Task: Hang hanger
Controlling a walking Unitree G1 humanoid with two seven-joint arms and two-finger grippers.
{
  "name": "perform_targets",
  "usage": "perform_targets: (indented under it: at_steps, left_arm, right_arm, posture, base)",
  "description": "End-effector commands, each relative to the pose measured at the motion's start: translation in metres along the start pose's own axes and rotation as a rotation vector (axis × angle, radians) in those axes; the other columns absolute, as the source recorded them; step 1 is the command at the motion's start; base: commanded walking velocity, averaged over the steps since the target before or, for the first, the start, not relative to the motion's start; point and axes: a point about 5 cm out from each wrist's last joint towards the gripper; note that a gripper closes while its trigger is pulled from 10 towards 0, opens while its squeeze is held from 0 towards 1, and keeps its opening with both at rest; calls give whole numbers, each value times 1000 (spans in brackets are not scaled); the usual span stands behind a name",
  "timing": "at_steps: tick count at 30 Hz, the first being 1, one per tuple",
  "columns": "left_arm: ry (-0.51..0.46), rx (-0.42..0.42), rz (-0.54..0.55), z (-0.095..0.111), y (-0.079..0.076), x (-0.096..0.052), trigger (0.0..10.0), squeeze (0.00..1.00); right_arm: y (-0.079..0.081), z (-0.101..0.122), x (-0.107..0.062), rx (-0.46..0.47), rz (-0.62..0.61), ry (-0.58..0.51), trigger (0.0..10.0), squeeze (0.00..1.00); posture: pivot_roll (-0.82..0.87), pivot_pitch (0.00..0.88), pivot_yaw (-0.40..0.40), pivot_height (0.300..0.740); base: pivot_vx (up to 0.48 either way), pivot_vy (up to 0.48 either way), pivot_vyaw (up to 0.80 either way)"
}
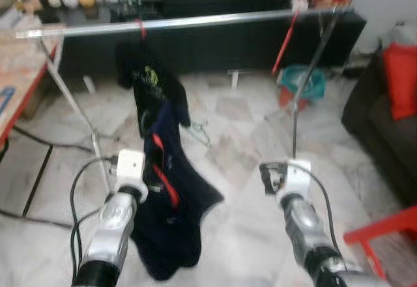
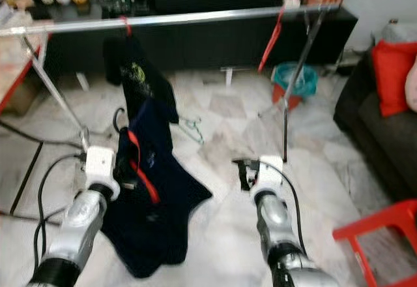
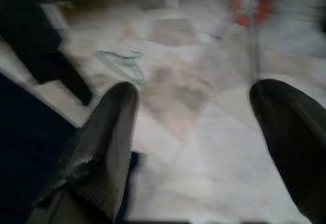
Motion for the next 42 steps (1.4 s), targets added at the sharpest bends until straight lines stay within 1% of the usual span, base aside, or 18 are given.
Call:
perform_targets:
  at_steps: [1,15,17,18,20,22,25,26,28,29,30,31,32,33,34,35,39,42]
  left_arm:
    - [-32,30,11,9,7,2,10000,0]
    - [-41,29,13,11,6,2,10000,0]
    - [-47,33,0,12,4,2,10000,0]
    - [-49,33,-1,13,4,2,10000,0]
    - [-54,34,-2,14,4,2,10000,0]
    - [-58,32,2,15,5,2,10000,0]
    - [-62,32,2,17,4,3,10000,0]
    - [-66,34,-1,18,4,3,10000,0]
    - [-73,34,-4,20,2,4,10000,0]
    - [-78,35,-7,21,2,4,10000,0]
    - [-78,35,-7,21,2,4,10000,0]
    - [-81,38,-12,22,1,5,10000,0]
    - [-87,40,-15,24,1,5,10000,0]
    - [-87,40,-15,24,1,5,10000,0]
    - [-97,44,-24,28,0,5,10000,0]
    - [-97,44,-24,28,0,5,10000,0]
    - [-117,61,-85,39,-11,7,10000,0]
    - [-115,66,-109,42,-15,8,10000,0]
  right_arm:
    - [6,4,2,4,16,-15,10000,0]
    - [6,1,1,2,13,-3,10000,0]
    - [-2,-9,-3,98,-35,43,10000,0]
    - [-5,-12,-4,108,-50,60,10000,0]
    - [-17,-35,-14,76,-120,180,10000,0]
    - [-20,-53,-23,23,-138,270,10000,0]
    - [-21,-74,-36,-18,-135,367,10000,0]
    - [-23,-83,-42,-60,-142,415,10000,0]
    - [-26,-99,-54,-95,-149,483,10000,0]
    - [-28,-111,-64,-170,-139,533,10000,0]
    - [-28,-111,-64,-170,-139,533,10000,0]
    - [-32,-119,-72,-163,-169,576,10000,0]
    - [-34,-126,-79,-115,-195,601,10000,0]
    - [-34,-126,-79,-115,-195,601,10000,0]
    - [-36,-134,-88,-78,-197,632,10000,0]
    - [-36,-134,-88,-78,-197,632,10000,0]
    - [-37,-156,-112,-66,-206,723,10000,0]
    - [-38,-162,-119,-56,-219,744,10000,0]
  posture:
    - [4,70,-46,740]
    - [4,70,-48,740]
    - [-1,67,-49,740]
    - [-2,66,-50,740]
    - [0,65,-50,740]
    - [-1,61,-51,740]
    - [1,54,-54,740]
    - [1,54,-54,740]
    - [1,50,-53,740]
    - [4,49,-53,740]
    - [4,49,-53,740]
    - [4,49,-53,740]
    - [6,49,-53,740]
    - [6,49,-53,740]
    - [3,52,-51,740]
    - [3,52,-51,740]
    - [7,57,-43,740]
    - [10,59,-39,740]
  base:
    - [390,0,0]
    - [395,0,0]
    - [394,0,0]
    - [398,0,0]
    - [398,0,0]
    - [401,0,0]
    - [398,0,0]
    - [398,0,0]
    - [401,0,0]
    - [401,0,0]
    - [401,0,0]
    - [401,0,0]
    - [401,0,0]
    - [401,0,0]
    - [401,0,0]
    - [401,0,0]
    - [405,0,0]
    - [406,0,0]
Point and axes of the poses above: a point about 5 cm out from each wrist's last joint towards the gripper, its own x axis pointing out of the wrist towards the gripper, its own z axis along the axis of the wrist's last joint, y = z × x, and after that the axes turned 1 degree about -x, right-handed
